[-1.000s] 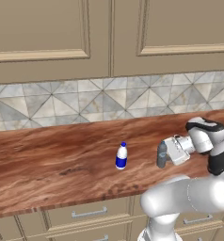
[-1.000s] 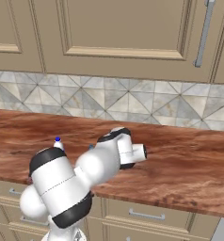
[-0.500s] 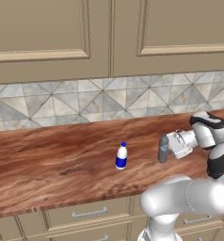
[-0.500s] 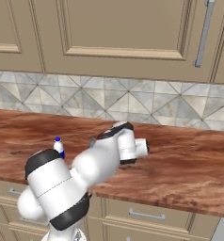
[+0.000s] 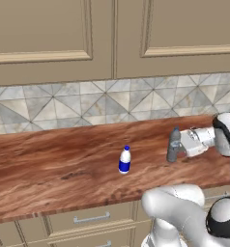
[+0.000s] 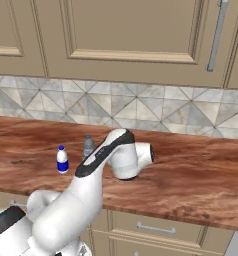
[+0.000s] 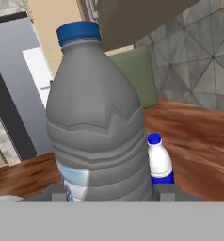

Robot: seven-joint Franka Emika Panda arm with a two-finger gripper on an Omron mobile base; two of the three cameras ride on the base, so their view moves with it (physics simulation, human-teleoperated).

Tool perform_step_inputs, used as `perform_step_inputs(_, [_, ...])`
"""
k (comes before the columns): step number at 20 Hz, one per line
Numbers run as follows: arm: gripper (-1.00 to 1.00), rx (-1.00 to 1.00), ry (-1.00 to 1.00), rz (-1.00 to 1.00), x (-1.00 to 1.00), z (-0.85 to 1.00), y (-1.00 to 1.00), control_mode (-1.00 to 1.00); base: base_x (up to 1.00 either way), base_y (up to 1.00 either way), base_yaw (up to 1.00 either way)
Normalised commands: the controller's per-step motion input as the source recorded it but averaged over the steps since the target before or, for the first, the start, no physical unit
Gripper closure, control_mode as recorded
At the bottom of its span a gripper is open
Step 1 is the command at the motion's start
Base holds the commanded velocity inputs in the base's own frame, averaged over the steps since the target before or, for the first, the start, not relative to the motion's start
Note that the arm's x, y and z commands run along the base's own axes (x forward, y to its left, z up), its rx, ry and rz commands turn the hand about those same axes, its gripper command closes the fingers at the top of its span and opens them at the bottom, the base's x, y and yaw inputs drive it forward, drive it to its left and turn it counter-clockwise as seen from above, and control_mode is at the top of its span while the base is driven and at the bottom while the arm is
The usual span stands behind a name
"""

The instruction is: Take the bottled waters from the counter and place them in the freezer to freeze. Close the freezer door after placing the bottles.

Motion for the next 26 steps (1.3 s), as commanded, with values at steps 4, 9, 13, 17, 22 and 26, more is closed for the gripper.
perform_step_inputs(4, [1.0,-0.03,0.0,-0.24,-0.72,0.98,0.44,-1.0,0.0,0.0,0.0])
perform_step_inputs(9, [1.0,-0.02,0.07,-0.21,-0.7,0.43,0.38,-1.0,0.0,0.0,0.0])
perform_step_inputs(13, [1.0,0.0,0.0,-0.17,-0.65,0.27,0.09,-1.0,0.0,0.0,0.0])
perform_step_inputs(17, [1.0,-0.09,-0.08,-0.02,-0.29,0.5,0.06,-1.0,0.0,0.0,0.0])
perform_step_inputs(22, [1.0,-0.09,-0.15,0.0,0.0,0.07,0.02,-1.0,0.0,0.0,0.0])
perform_step_inputs(26, [1.0,0.0,-0.19,0.0,0.0,0.0,0.0,-1.0,0.0,0.0,0.0])
